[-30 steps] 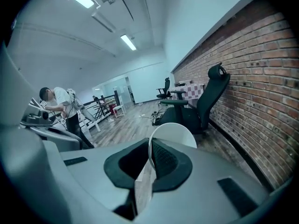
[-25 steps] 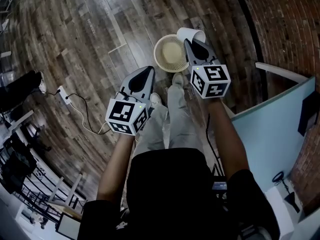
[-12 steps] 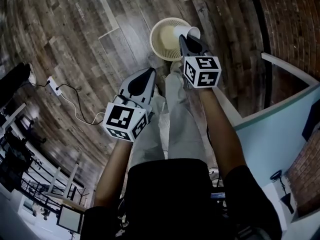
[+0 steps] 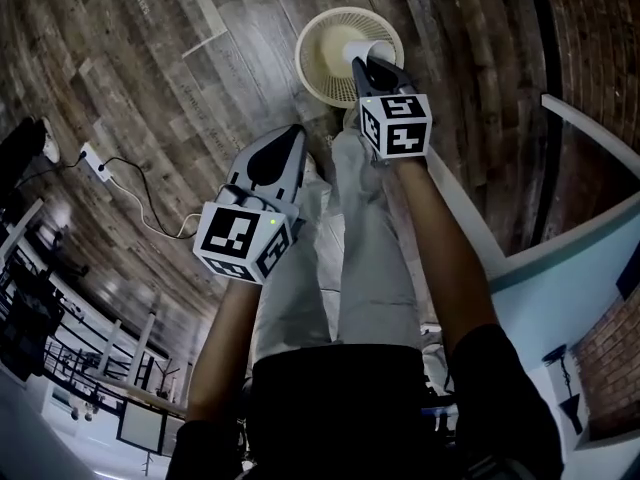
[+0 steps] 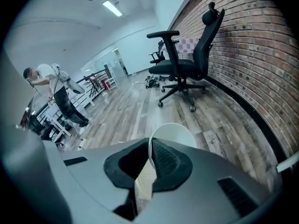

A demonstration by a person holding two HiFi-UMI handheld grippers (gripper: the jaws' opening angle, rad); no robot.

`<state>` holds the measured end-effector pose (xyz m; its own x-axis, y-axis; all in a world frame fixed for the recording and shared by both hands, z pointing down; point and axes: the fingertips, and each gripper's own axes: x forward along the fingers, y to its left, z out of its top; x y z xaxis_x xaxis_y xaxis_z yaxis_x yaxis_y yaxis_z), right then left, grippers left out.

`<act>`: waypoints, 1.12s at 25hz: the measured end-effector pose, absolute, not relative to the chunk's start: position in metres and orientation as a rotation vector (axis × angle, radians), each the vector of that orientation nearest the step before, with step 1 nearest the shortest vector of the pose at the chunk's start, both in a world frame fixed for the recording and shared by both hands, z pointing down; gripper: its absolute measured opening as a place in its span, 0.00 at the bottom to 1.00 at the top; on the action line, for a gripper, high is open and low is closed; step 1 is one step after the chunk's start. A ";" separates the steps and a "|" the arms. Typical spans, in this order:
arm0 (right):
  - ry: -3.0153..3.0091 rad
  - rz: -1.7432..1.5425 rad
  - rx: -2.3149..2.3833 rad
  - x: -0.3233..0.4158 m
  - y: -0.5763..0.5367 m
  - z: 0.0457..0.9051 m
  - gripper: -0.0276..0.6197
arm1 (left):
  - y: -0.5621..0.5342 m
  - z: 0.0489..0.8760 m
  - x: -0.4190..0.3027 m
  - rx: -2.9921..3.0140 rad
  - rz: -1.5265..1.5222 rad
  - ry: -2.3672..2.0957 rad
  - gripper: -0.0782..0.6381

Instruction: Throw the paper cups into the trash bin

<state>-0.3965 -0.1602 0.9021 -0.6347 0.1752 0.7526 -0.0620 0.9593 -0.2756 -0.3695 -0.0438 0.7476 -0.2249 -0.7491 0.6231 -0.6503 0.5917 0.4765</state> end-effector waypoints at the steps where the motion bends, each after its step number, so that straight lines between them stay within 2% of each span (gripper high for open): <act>1: -2.230 0.349 -0.080 -0.396 -0.160 0.910 0.07 | -0.045 0.753 -0.370 1.115 -0.141 -1.947 0.12; 16: -2.113 0.341 -0.077 -0.368 -0.156 1.035 0.07 | -0.044 0.828 -0.339 1.147 -0.118 -1.861 0.12; 28: -2.000 0.309 -0.079 -0.346 -0.149 1.082 0.07 | -0.027 0.852 -0.344 1.121 -0.105 -1.866 0.12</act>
